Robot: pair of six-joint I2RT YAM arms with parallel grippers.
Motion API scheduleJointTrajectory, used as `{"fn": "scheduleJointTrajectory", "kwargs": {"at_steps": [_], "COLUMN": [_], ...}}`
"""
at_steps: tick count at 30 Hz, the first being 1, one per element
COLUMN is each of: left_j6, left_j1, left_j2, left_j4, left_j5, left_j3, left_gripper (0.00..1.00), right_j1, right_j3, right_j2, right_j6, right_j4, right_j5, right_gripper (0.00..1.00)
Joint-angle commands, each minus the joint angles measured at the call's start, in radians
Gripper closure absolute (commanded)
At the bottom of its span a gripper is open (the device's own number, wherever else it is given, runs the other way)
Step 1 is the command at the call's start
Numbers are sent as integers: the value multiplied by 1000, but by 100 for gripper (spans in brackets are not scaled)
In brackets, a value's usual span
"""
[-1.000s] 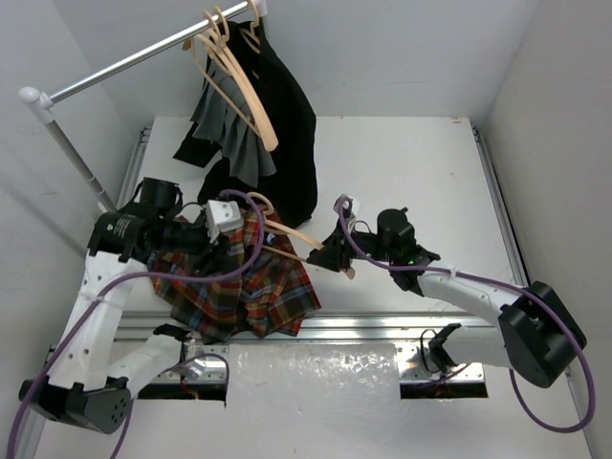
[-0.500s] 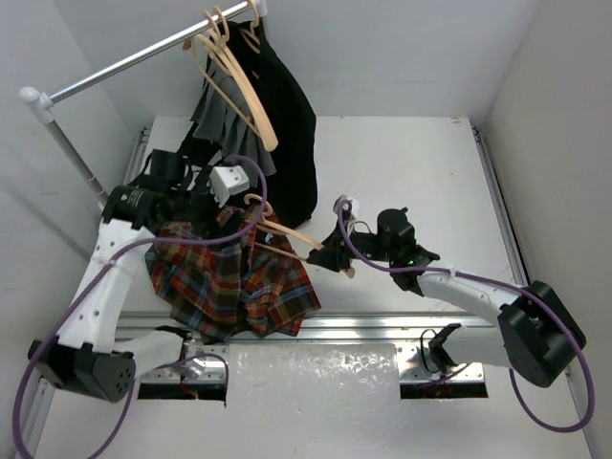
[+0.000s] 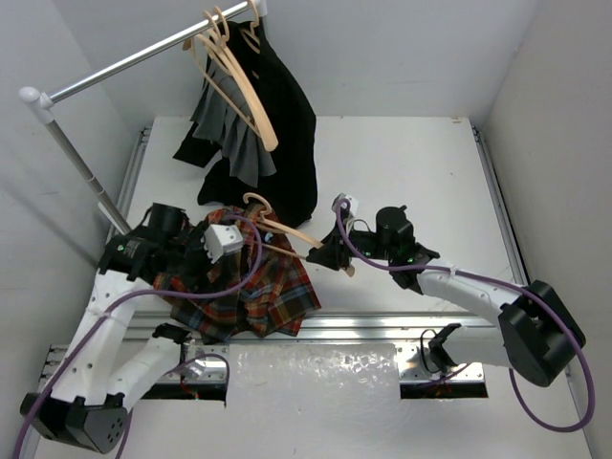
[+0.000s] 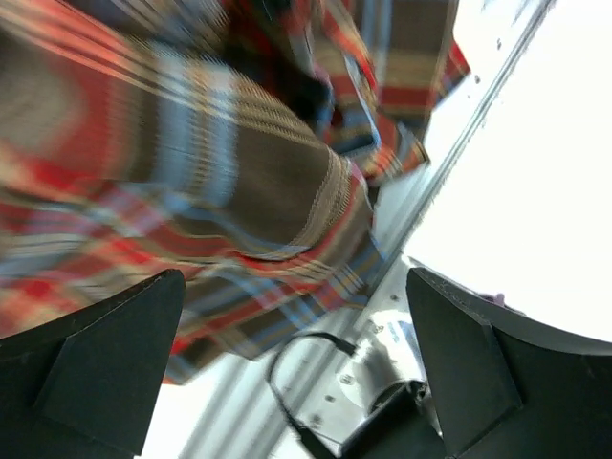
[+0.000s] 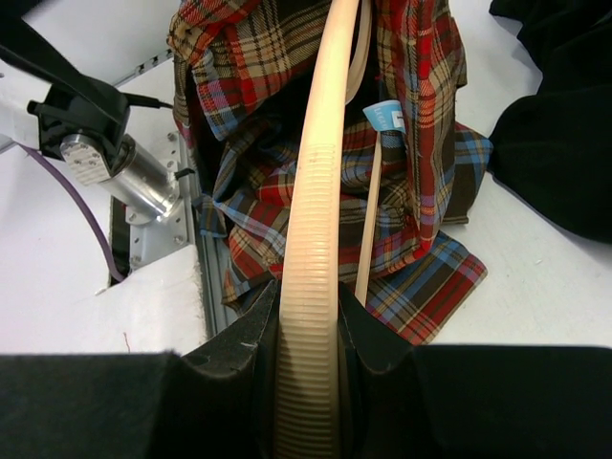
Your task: Place the shirt on the hanger
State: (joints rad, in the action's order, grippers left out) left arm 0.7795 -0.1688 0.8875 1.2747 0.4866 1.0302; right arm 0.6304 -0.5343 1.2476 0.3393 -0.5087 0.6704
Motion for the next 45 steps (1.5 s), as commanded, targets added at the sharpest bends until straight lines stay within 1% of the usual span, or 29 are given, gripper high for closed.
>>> {"fn": "scheduleJointTrajectory", "kwargs": {"at_steps": [1,2,3,5,6,7,8,9,10,12,14,15,16,19,20,21,23,25,29,32,35,36,37,39,40,41,43,44,45], "left_j6": [-54,-68,-95,-112,-126,-134,-144,-157,-161,-161,-157,-149,-135,-21,53,85,180,252,276,303,375,407,418,419,393,370,238,192,102], "left_j1": [-11,-11,-11,-11,-9,-5,-2,2,11,18,26,28,34,40,40,38,38,38,38,38,40,38,38,38,38,38,38,38,38], "left_j2": [13,31,43,71,76,73,59,45,31,-10,-51,-65,-88,-133,-145,-156,-191,-228,-266,-294,-347,-379,-395,-415,-412,-386,-328,-247,-202], "left_j4": [-142,-175,-199,-250,-261,-294,-314,-337,-378,-390,-403,-411,-429,-448,-446,-443,-434,-382,-338,-260,-207,-207,-212,-267,-287,-320,-319,-302,-241], "left_j5": [-47,-74,-100,-167,-184,-218,-235,-255,-288,-302,-365,-399,-478,-581,-595,-617,-641,-642,-703,-674,-680,-704,-720,-752,-747,-714,-645,-563,-512], "left_j3": [-74,-111,-125,-137,-136,-143,-150,-157,-163,-154,-121,-107,-79,-35,-29,-24,-30,-48,-93,-85,-108,-140,-160,-188,-179,-124,-15,127,204], "left_gripper": [0,0,6,21,40,54,70,100,100,100,100,100,100,100,100,100,100,100,100,100,100,96,84,54,9,2,0,0,1], "right_j1": [-5,-5,-5,-5,-5,-5,-5,-5,-5,-5,-5,-5,-5,-5,-5,-1,5,8,9,11,12,14,18,26,35,38,41,41,40], "right_j3": [-58,-59,-61,-61,-59,-58,-56,-55,-53,-52,-55,-55,-58,-65,-70,-79,-101,-107,-96,-70,-64,-61,-62,-72,-73,-76,-72,-66,-66], "right_j2": [1,1,1,3,3,4,9,12,15,19,26,27,26,23,23,23,18,13,15,13,1,0,-4,-4,-2,-1,0,0,0], "right_j6": [-29,-31,-31,-26,-26,-25,-23,-22,-22,-20,-20,-20,-22,-11,-3,0,-5,-14,-5,13,15,15,12,0,-6,-11,0,4,4], "right_j4": [-67,-65,-65,-62,-65,-70,-73,-76,-83,-88,-88,-88,-91,-125,-137,-151,-174,-204,-241,-280,-297,-303,-303,-291,-283,-277,-283,-289,-287], "right_j5": [1,3,3,3,1,3,1,1,1,1,11,15,24,28,31,35,28,20,24,28,26,28,29,38,40,43,41,41,37], "right_gripper": [100,100,100,100,100,100,100,100,100,100,100,100,100,100,100,100,100,100,100,100,100,100,100,100,100,100,100,100,100]}}
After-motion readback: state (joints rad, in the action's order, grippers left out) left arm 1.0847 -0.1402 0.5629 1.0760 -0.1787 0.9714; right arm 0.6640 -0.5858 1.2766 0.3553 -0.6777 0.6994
